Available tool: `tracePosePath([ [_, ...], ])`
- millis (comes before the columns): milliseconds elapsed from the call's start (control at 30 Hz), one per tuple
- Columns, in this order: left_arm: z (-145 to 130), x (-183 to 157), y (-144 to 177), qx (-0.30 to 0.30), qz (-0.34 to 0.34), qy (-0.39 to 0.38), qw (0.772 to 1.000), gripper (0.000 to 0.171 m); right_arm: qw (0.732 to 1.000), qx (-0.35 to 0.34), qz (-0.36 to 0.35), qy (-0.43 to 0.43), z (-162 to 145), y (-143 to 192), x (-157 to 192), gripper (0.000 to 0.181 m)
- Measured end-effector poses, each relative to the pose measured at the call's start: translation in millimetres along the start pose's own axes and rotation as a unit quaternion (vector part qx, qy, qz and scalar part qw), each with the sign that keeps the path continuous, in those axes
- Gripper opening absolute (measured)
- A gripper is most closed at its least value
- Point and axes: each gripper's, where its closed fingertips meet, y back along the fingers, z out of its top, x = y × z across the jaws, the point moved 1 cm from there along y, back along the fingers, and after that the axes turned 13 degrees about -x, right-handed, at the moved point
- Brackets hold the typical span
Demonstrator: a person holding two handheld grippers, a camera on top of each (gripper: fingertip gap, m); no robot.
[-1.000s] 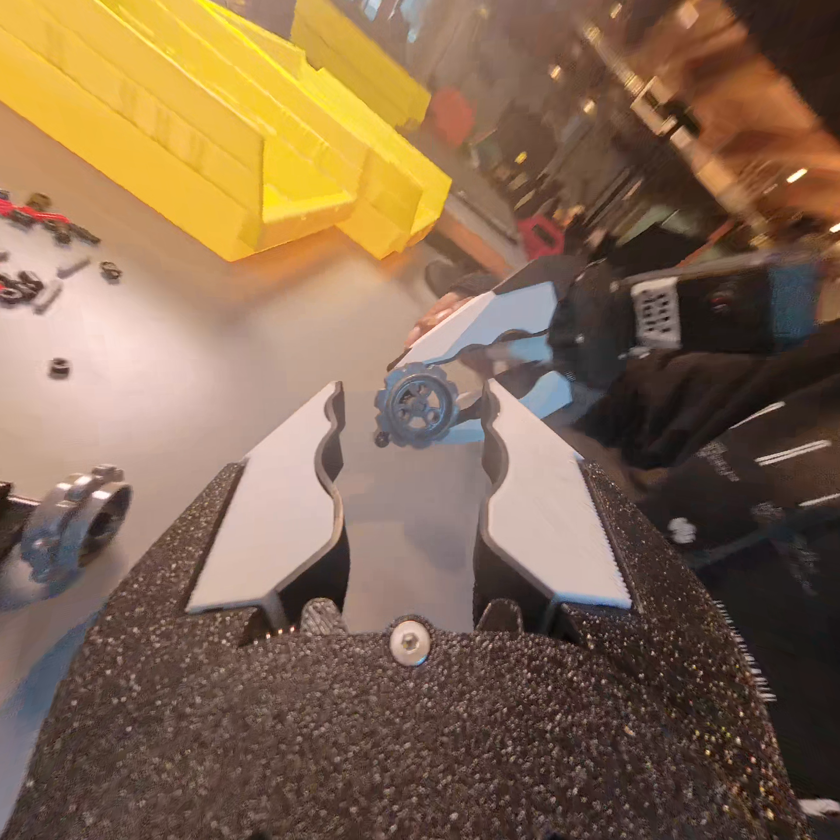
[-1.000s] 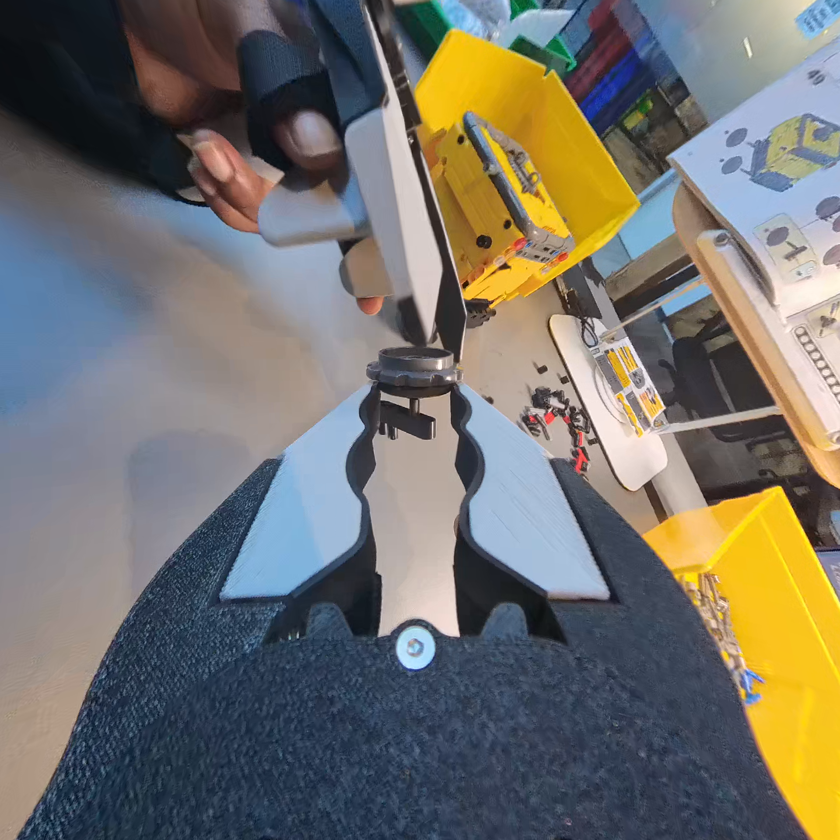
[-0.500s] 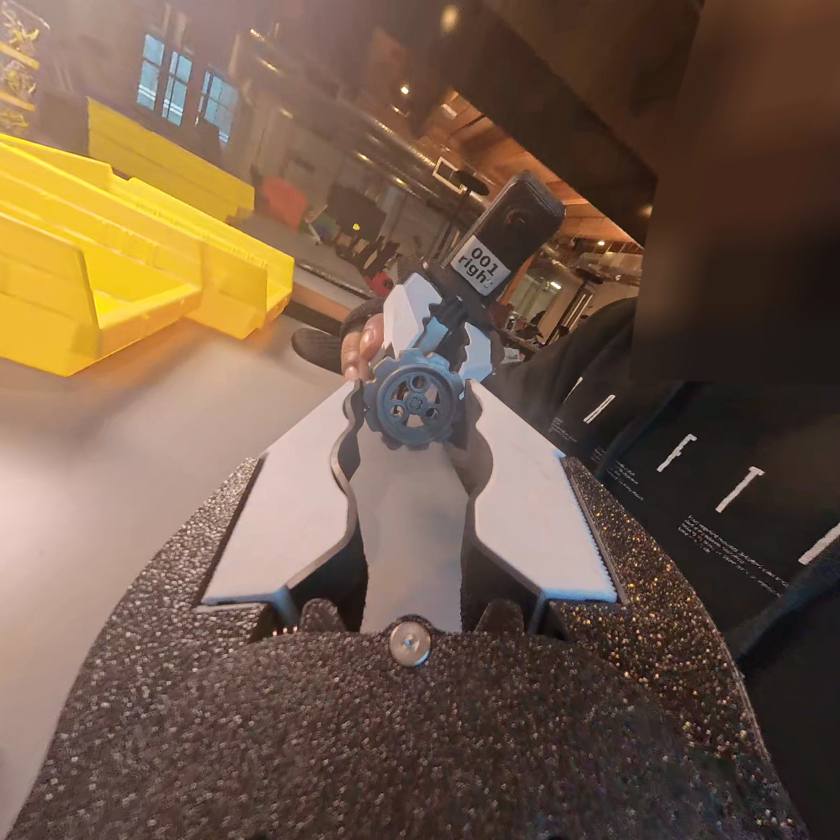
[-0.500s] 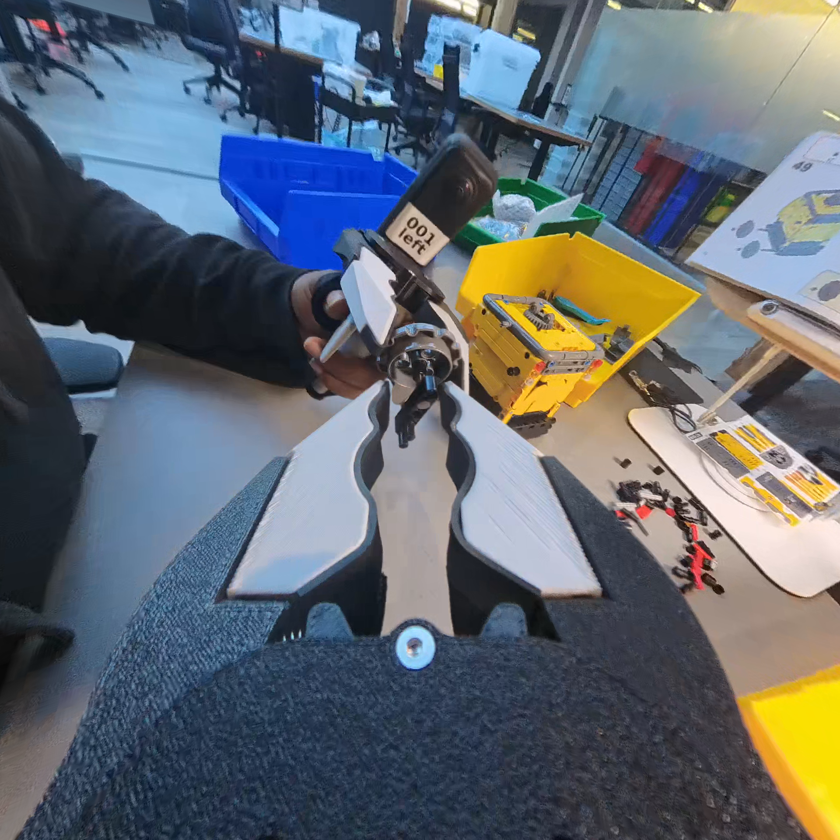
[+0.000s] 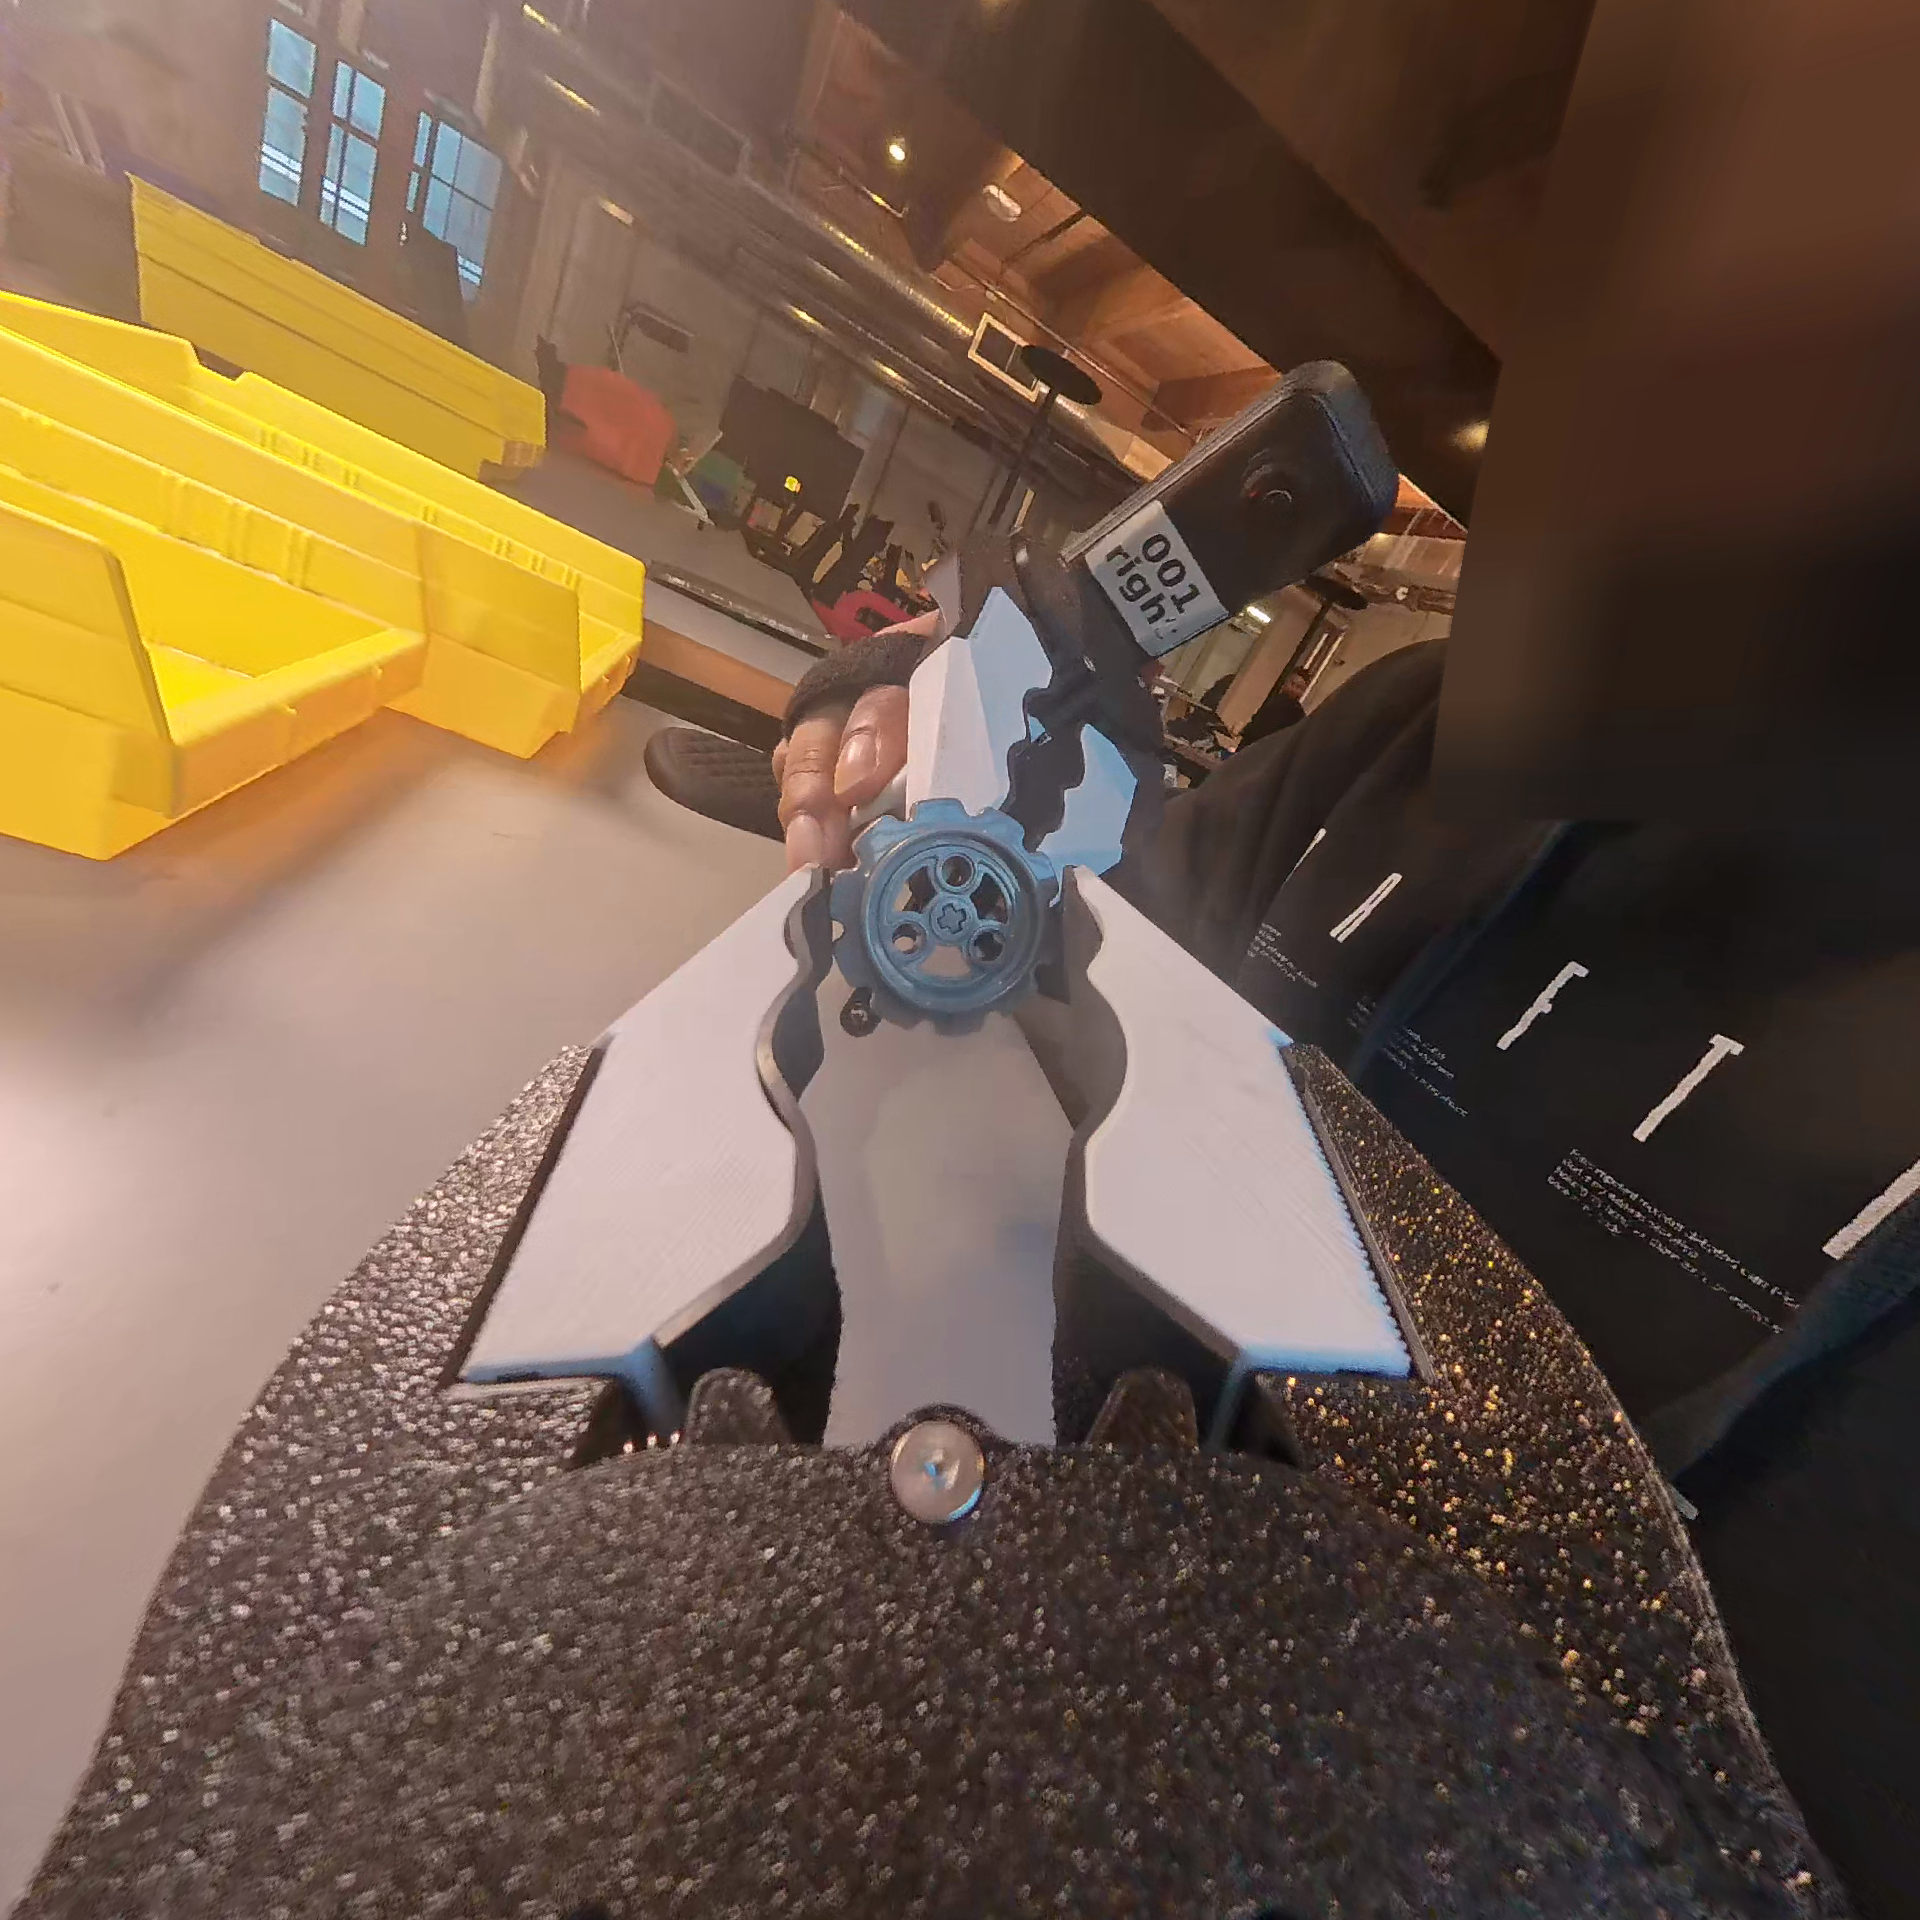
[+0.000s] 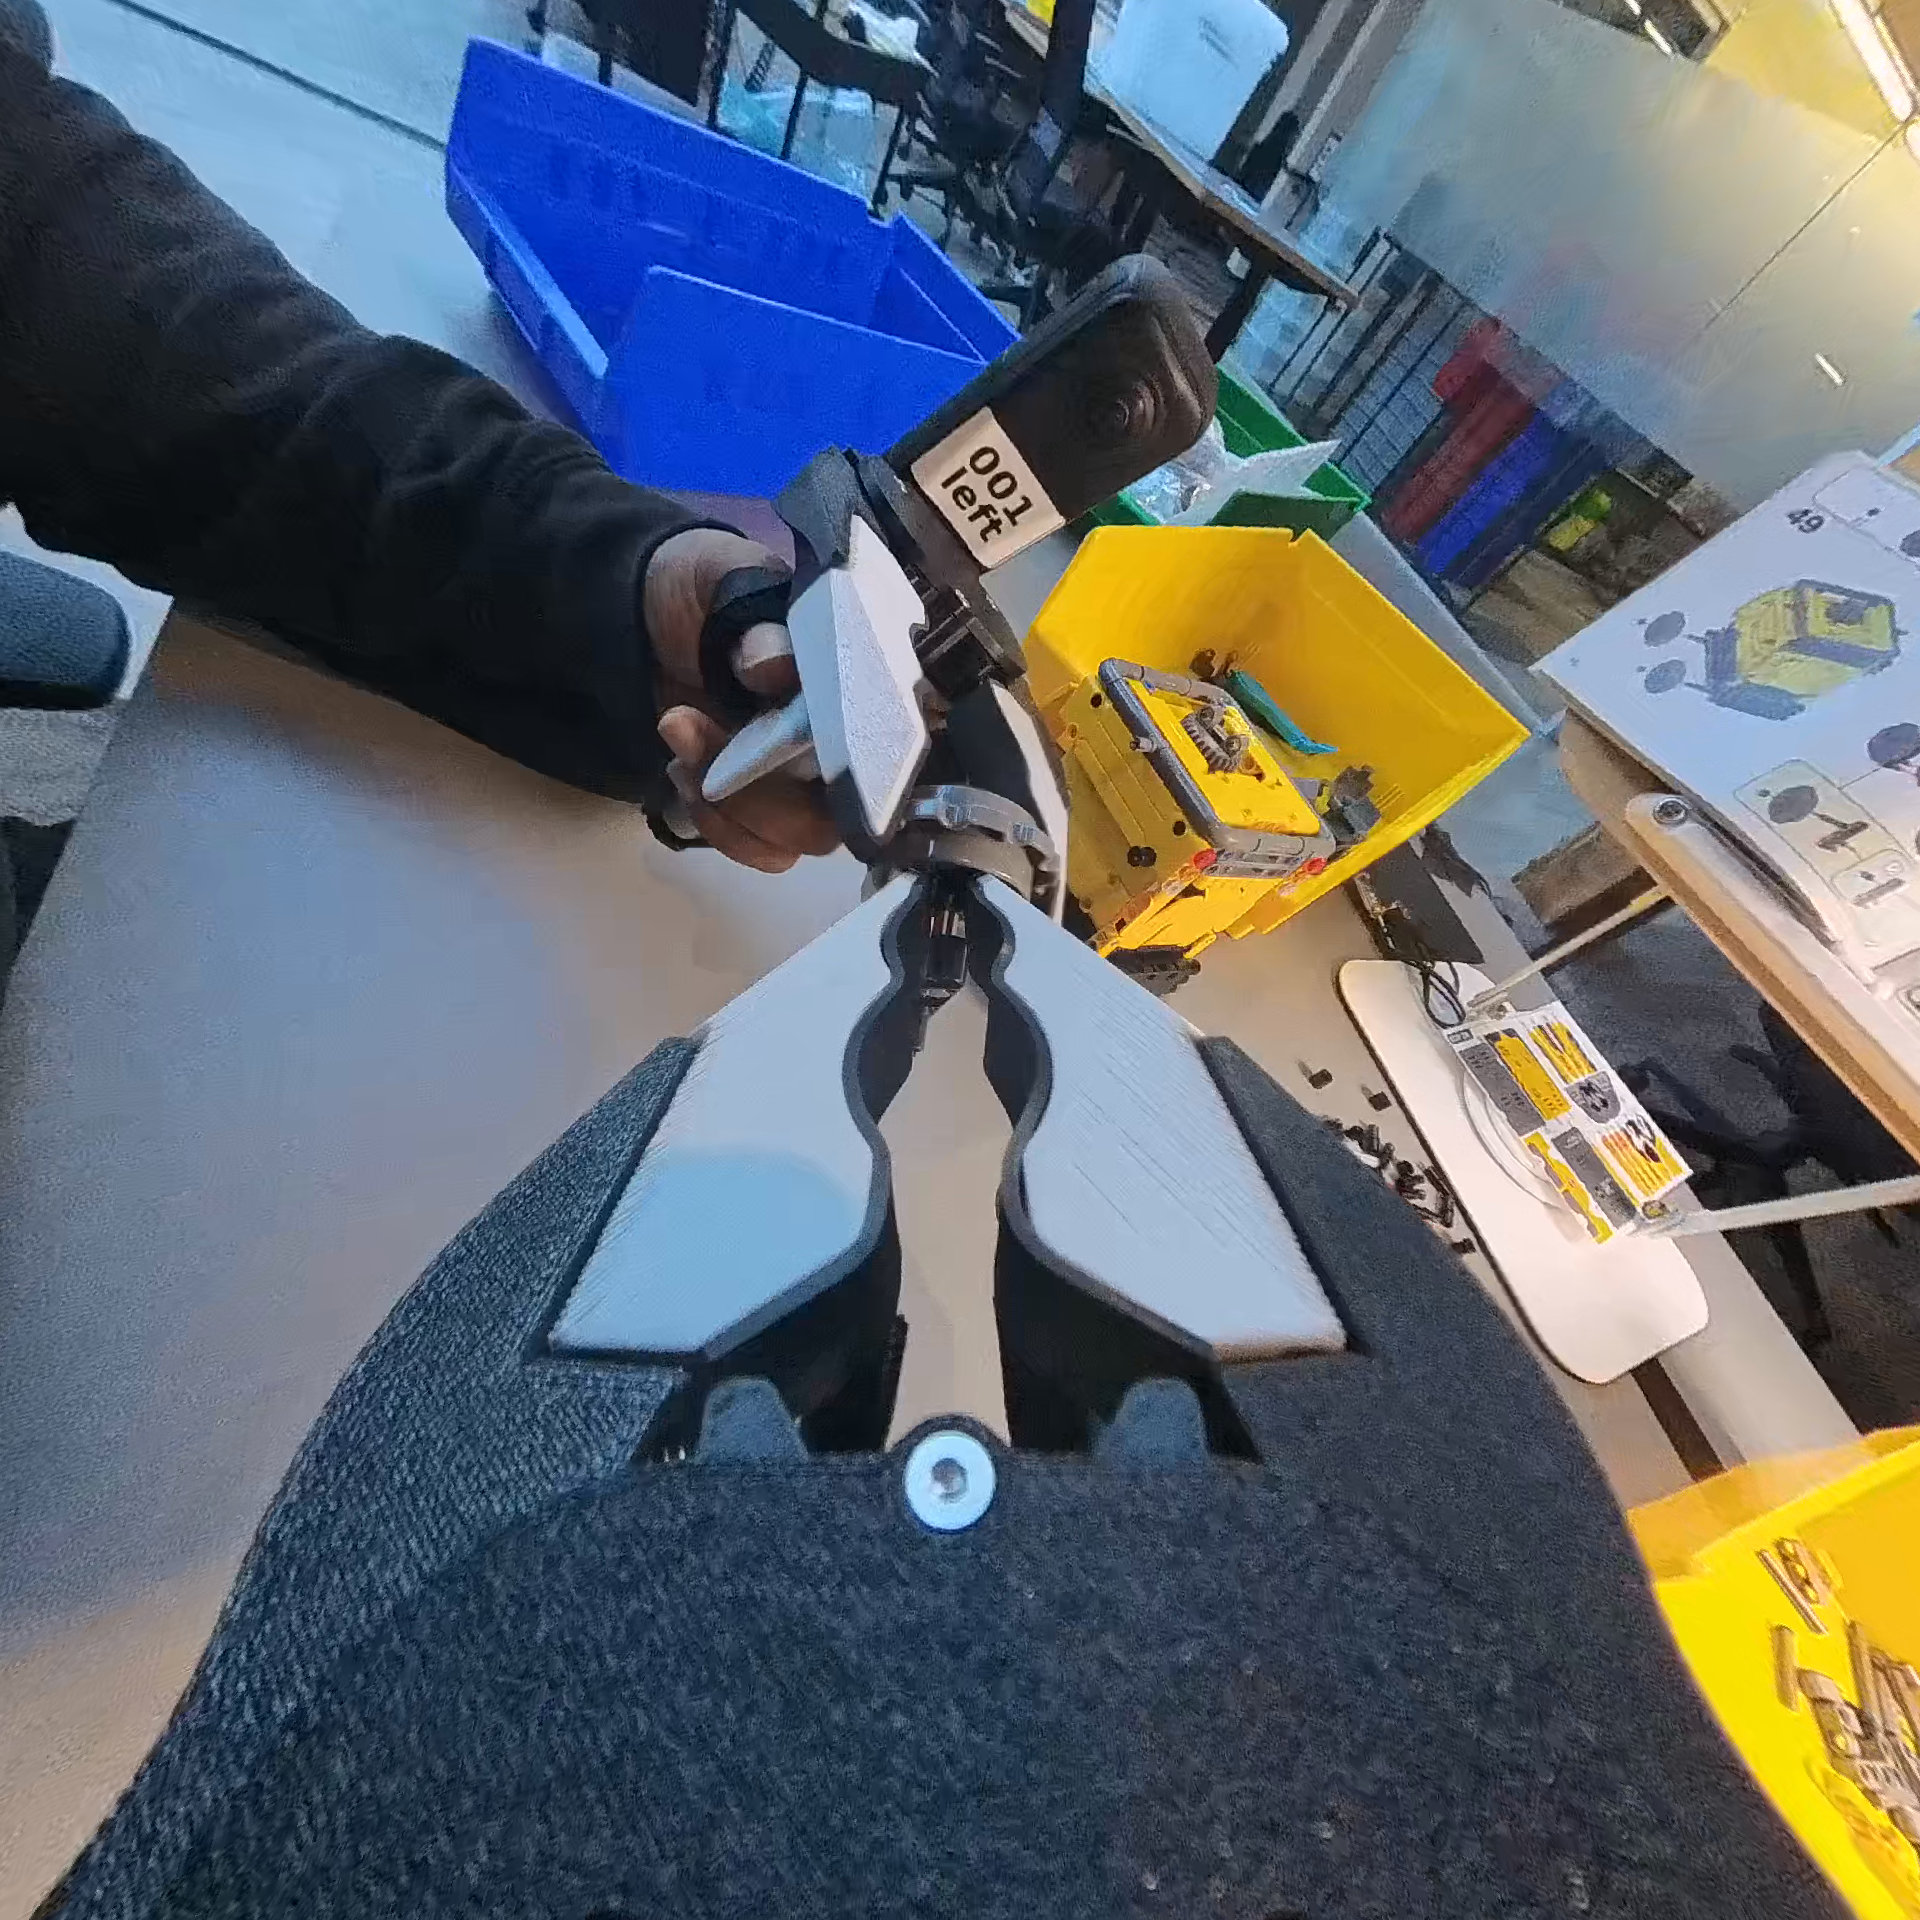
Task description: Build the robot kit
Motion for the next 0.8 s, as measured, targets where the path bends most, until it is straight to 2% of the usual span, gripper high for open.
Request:
tracePosePath([
  [367, -3, 4, 1, 0.02, 0.025, -0.041, 0.999, 0.041, 0.998, 0.065, 0.0, 0.02, -4, 0, -1, 0.005],
  [800, -10, 3, 0, 0.051, 0.03, -0.054, 0.997, 0.04, 0.99, 0.114, 0.043, 0.072, -6, 4, 5, 0.005],
])
